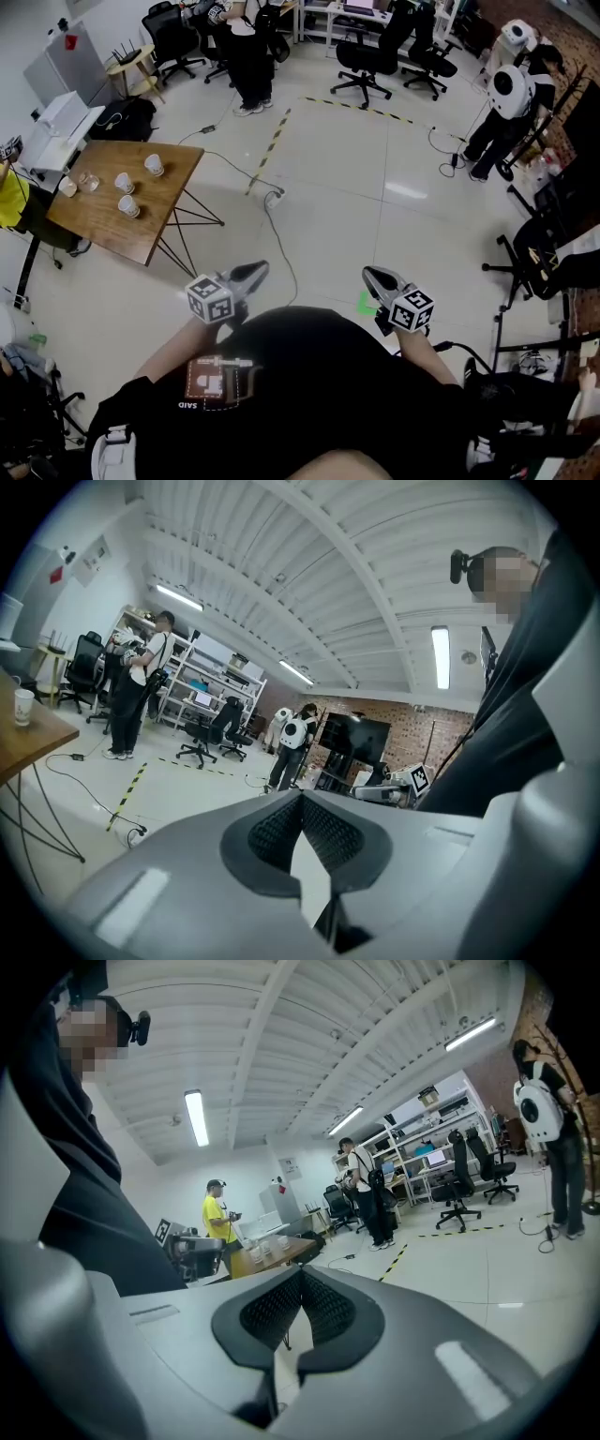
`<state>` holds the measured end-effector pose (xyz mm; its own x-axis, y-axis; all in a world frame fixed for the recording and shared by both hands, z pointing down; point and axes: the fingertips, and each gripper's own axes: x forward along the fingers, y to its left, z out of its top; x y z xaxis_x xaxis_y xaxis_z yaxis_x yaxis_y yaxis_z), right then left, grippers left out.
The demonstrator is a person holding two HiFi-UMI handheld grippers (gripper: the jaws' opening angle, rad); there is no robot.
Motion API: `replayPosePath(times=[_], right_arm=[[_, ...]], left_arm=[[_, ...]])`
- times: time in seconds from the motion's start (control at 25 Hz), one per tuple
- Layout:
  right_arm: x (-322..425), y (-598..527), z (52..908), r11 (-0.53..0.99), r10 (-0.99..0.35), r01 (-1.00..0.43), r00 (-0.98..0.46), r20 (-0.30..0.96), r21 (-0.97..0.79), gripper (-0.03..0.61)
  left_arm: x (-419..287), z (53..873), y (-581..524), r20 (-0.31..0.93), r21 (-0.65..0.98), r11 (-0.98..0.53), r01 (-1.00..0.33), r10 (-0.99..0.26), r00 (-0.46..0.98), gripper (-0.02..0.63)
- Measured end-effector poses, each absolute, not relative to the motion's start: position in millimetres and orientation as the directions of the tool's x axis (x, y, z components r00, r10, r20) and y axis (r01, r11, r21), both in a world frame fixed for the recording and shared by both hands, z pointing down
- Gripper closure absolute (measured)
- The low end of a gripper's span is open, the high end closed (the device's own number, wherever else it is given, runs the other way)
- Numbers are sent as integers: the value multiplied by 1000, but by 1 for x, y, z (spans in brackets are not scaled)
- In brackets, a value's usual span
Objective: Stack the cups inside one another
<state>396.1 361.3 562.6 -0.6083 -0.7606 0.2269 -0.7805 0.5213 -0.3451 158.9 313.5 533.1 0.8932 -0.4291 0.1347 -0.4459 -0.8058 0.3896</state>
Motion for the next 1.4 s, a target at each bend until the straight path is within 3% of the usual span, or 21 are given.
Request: replayPosePath(times=[0.48, 1.0, 1.4], right_arm=[[413, 327, 568, 507, -759, -787, -601, 250, -351, 565], [361, 187, 540, 361, -860, -873, -448, 245, -327, 565], [359, 97, 545, 330, -863, -881, -427, 270, -339, 565]], left_arm=[[173, 539, 279, 139, 419, -791, -445, -429, 893, 612], [129, 529, 98, 96, 406, -872, -274, -257, 962, 612], [127, 541, -2, 109, 438, -860, -263, -239, 965, 612]])
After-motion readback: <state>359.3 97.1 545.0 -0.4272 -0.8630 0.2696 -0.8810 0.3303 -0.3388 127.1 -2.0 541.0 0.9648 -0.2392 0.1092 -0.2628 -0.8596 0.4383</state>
